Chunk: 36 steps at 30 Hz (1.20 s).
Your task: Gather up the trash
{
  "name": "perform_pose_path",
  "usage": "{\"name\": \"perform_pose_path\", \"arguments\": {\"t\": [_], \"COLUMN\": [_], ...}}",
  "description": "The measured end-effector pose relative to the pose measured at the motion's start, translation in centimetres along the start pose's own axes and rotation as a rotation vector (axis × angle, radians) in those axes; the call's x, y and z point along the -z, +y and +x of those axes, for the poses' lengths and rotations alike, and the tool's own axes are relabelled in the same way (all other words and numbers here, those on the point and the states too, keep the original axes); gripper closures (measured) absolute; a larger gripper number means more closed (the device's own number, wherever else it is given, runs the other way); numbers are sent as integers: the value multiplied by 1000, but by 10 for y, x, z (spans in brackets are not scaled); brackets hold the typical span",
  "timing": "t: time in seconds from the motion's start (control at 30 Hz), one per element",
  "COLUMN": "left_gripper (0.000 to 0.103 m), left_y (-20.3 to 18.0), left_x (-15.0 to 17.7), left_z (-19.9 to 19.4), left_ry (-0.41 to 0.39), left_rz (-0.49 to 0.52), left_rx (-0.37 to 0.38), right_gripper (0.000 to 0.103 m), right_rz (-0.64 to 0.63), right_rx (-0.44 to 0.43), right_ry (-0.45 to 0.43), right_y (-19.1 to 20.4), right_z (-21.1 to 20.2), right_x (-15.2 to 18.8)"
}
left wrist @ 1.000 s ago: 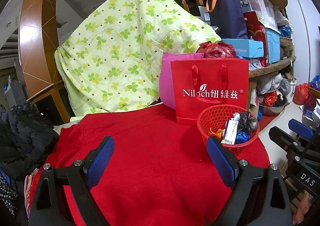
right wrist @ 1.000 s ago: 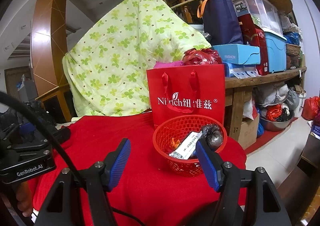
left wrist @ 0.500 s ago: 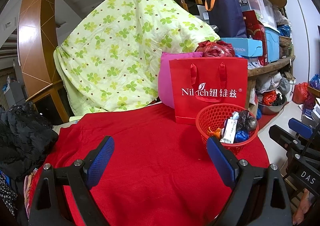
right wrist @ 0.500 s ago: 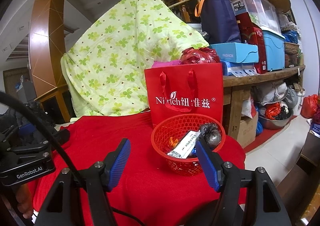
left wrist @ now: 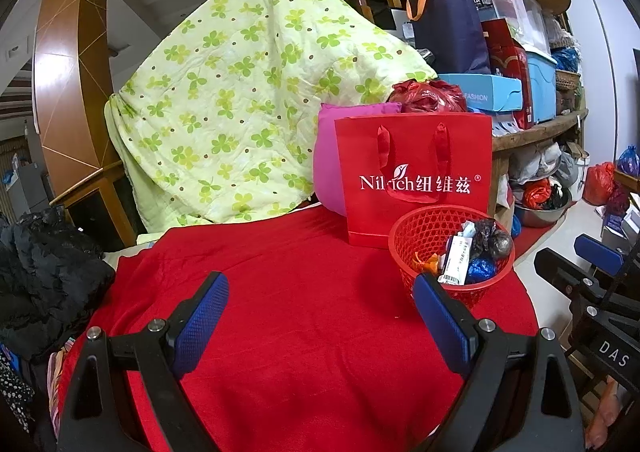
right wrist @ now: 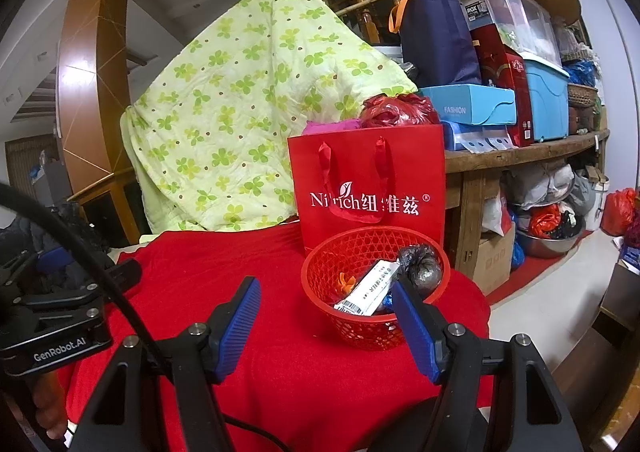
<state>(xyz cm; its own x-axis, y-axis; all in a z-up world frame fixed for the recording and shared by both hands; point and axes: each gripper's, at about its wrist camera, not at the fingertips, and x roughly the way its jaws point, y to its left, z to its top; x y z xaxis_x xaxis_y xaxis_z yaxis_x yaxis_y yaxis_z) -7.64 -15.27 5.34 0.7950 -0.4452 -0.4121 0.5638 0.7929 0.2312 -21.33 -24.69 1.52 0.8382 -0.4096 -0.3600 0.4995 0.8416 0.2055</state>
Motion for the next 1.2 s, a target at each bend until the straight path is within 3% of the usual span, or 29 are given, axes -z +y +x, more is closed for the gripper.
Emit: {"name": "perform_pose_path", "arguments": {"t": [1.0,1.2], "left_gripper": [9,9], "left_y": [1,31], "left_x": [4,16], "left_z": [2,17], "left_ry": [8,-6], "left_rz": [4,-69], "left_rx": [13,-2], "right_gripper": [31,30], "right_rz": [7,-23], "right_rx": [6,-15], "right_ry": [4,26], "right_y": [-3,10], "right_z": [4,25], "right_x": [2,7]}}
